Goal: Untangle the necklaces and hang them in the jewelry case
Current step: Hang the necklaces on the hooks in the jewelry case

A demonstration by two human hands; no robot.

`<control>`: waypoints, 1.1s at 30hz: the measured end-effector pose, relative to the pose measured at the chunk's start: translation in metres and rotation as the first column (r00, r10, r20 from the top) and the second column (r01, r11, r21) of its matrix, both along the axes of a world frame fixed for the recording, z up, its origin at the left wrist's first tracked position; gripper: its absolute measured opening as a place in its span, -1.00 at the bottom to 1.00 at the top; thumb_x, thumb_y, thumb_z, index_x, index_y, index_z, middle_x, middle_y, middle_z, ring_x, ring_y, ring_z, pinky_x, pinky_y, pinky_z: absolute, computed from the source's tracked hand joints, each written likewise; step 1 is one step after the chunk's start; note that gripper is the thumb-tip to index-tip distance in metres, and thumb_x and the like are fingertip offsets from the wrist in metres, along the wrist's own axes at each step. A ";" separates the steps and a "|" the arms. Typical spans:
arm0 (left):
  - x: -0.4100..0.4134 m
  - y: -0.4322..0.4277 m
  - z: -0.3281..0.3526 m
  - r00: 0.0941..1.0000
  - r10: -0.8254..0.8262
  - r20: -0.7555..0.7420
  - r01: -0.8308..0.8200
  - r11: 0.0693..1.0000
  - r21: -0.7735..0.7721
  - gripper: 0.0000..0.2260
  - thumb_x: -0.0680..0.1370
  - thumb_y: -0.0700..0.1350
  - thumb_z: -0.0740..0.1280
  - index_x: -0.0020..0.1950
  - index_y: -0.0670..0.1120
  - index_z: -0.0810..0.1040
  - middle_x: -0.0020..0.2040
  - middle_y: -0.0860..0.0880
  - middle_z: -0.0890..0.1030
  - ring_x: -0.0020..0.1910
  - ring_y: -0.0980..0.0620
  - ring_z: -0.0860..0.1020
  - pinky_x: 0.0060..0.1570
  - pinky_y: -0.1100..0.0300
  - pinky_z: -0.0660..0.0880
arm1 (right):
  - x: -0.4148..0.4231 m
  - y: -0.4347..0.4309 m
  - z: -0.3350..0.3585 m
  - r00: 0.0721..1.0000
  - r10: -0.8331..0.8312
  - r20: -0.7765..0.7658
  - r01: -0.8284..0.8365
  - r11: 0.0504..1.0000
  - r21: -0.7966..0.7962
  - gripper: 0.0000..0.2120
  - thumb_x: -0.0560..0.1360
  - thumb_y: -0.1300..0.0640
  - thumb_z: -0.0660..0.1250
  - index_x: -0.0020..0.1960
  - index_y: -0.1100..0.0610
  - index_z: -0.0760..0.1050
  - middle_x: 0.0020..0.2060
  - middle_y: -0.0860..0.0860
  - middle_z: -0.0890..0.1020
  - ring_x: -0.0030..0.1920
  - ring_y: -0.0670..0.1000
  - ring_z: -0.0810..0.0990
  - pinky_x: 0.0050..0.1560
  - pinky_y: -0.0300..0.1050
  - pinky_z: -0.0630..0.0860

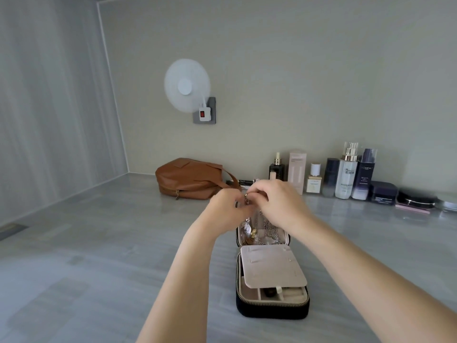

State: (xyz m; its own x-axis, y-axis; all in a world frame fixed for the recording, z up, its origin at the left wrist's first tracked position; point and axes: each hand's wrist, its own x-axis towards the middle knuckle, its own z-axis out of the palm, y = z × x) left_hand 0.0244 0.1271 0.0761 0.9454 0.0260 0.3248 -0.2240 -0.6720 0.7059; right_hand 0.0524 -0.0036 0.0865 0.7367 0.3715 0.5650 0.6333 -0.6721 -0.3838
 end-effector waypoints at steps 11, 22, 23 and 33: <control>0.007 0.005 -0.009 0.978 0.151 -0.144 -0.151 0.988 0.011 -0.75 0.48 -0.09 0.28 -0.33 -0.22 0.49 -0.45 -0.06 0.37 -0.35 -0.08 0.42 -0.28 0.12 0.45 | 0.010 -0.007 -0.022 0.979 -0.098 0.177 0.102 0.995 -0.009 -0.85 0.46 0.01 0.33 -0.13 0.08 0.59 -0.27 0.02 0.69 -0.18 0.12 0.61 -0.19 -0.12 0.36; 0.004 -0.005 -0.011 0.968 0.251 0.011 -0.250 0.957 0.149 -0.64 0.47 -0.10 0.26 -0.46 -0.11 0.19 -0.46 0.00 0.29 -0.35 -0.09 0.34 -0.44 0.14 0.18 | 0.014 0.010 -0.026 0.959 -0.128 0.252 0.141 0.989 -0.037 -0.86 0.46 0.03 0.31 -0.14 0.11 0.54 -0.26 0.07 0.69 -0.17 0.18 0.60 -0.14 -0.09 0.32; 0.004 -0.005 -0.012 0.968 0.249 0.029 -0.250 0.953 0.168 -0.64 0.47 -0.10 0.26 -0.46 -0.11 0.19 -0.45 -0.01 0.30 -0.28 -0.16 0.38 -0.42 0.13 0.18 | 0.014 0.010 -0.026 0.960 -0.126 0.249 0.139 0.990 -0.033 -0.86 0.45 0.04 0.31 -0.15 0.10 0.55 -0.26 0.07 0.69 -0.17 0.18 0.60 -0.16 -0.10 0.30; 0.011 -0.008 -0.018 0.969 0.245 0.012 -0.244 0.958 0.152 -0.61 0.43 -0.12 0.28 -0.50 -0.10 0.16 -0.51 -0.01 0.26 -0.48 0.03 0.22 -0.50 0.18 0.13 | 0.015 0.008 -0.027 0.981 -0.142 0.133 0.143 0.990 0.007 -0.88 0.41 0.03 0.34 -0.22 0.08 0.57 -0.27 0.06 0.67 -0.14 0.15 0.57 -0.24 -0.14 0.24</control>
